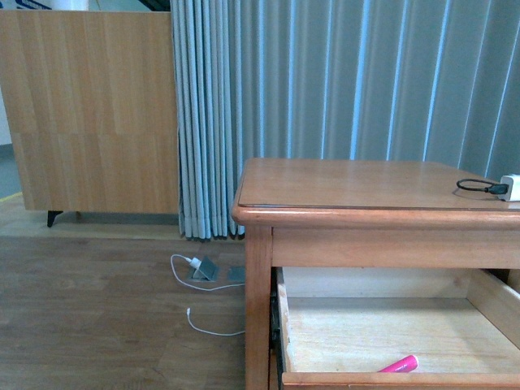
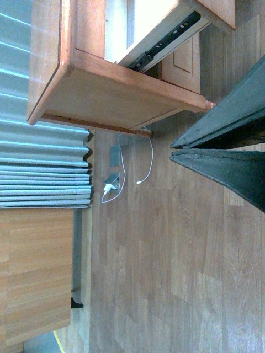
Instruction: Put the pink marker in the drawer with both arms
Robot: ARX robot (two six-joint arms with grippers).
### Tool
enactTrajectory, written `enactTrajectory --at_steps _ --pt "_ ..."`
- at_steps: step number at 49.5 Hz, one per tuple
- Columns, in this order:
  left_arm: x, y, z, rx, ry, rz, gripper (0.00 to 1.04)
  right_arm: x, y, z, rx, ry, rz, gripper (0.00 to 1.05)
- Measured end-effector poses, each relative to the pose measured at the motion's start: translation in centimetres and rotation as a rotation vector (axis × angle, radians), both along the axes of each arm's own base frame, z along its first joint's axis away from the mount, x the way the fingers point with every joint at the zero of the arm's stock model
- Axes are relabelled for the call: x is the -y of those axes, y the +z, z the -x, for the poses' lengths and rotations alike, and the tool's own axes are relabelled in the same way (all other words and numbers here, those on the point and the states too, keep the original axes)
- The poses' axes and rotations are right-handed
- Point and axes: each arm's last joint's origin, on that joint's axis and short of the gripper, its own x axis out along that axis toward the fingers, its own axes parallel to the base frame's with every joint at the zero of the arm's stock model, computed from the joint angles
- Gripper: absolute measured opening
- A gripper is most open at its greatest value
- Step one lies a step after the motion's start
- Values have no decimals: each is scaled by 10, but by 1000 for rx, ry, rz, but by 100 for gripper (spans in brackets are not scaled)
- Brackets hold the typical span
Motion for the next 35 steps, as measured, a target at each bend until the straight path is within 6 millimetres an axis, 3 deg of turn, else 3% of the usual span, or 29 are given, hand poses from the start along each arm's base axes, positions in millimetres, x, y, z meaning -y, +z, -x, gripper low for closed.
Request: enactTrajectory --at_steps 6,11,16,30,33,35 --pt "0 0 0 1 0 0 7 0 0 0 -1 1 -1 96" --pt "0 0 0 1 0 0 31 0 0 -6 -366 104 -164 96" --pt "0 0 0 1 0 0 47 3 -14 -16 -538 122 -203 96" --pt "0 0 0 1 0 0 95 0 -46 -73 -740 173 -118 96" --pt "0 0 0 1 0 -2 101 -4 -53 -83 -765 186 -102 96" --pt "0 0 0 1 0 -2 99 -8 -58 -91 -780 192 -90 96"
